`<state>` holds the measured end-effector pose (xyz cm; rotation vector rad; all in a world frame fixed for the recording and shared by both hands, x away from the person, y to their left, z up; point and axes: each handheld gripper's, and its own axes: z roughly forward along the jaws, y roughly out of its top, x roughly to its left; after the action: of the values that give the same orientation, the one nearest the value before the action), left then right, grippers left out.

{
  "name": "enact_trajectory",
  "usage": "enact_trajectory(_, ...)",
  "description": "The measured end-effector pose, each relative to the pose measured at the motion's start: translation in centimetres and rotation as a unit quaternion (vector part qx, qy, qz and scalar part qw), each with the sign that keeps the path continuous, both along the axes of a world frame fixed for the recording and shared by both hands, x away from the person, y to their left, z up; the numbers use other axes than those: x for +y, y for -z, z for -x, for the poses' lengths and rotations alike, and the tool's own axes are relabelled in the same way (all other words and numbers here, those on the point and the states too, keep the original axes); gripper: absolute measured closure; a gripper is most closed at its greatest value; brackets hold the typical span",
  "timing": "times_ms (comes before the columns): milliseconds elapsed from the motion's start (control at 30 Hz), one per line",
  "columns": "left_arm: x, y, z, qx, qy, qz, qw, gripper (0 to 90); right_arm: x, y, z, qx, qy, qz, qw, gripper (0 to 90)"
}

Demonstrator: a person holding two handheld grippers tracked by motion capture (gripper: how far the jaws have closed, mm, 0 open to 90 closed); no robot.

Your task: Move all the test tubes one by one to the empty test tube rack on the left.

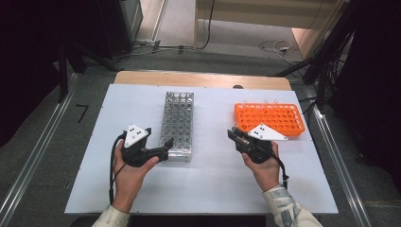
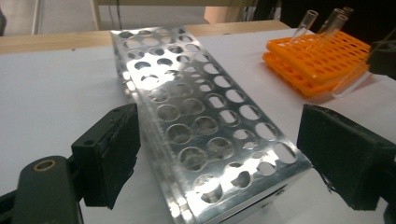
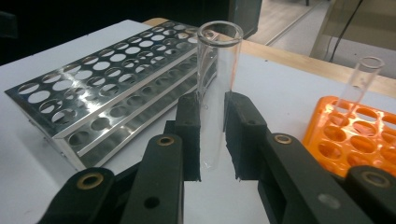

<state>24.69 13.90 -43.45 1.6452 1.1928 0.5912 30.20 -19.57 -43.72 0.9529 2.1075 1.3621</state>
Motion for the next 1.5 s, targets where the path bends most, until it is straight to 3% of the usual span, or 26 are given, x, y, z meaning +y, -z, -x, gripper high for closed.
enact_trajectory(300,-3.9,-0.6,-0.6,-0.009,0.057,-0.015,0.9982,15.4,1.9,0.5,0.5,0.007,-0.031,0.013,0.9994,73.4)
enact_trajectory(467,-6.3,-1.4,-1.0,-0.033,0.096,-0.02,0.9946,26.0,2.8,1.0,0.7,0.013,-0.044,0.021,0.9987,73.4)
enact_trajectory(600,-8.0,-1.7,-1.3,-0.034,0.123,-0.015,0.9917,31.5,3.4,1.4,0.9,0.02,-0.052,0.028,0.9981,73.4)
enact_trajectory(767,-9.7,-1.5,-1.7,-0.031,0.148,-0.026,0.9881,35.7,3.9,1.4,1.3,0.022,-0.063,0.028,0.9974,73.4)
enact_trajectory(867,-10.1,-1.3,-1.9,-0.031,0.152,-0.037,0.9873,41.9,4.1,1.5,1.5,0.026,-0.069,0.031,0.9968,73.4)
enact_trajectory(1000,-10.0,-1.2,-2.0,-0.033,0.148,-0.036,0.9878,56.4,4.4,1.5,1.7,0.026,-0.077,0.035,0.9961,73.5)
enact_trajectory(1267,-10.1,-1.1,-1.8,-0.027,0.166,-0.034,0.9852,72.6,4.9,1.4,2.0,0.024,-0.084,0.036,0.9955,73.5)
enact_trajectory(1500,-9.9,-1.2,-1.8,-0.031,0.164,-0.037,0.9852,75.9,5.0,1.3,2.2,0.025,-0.087,0.034,0.9953,73.4)
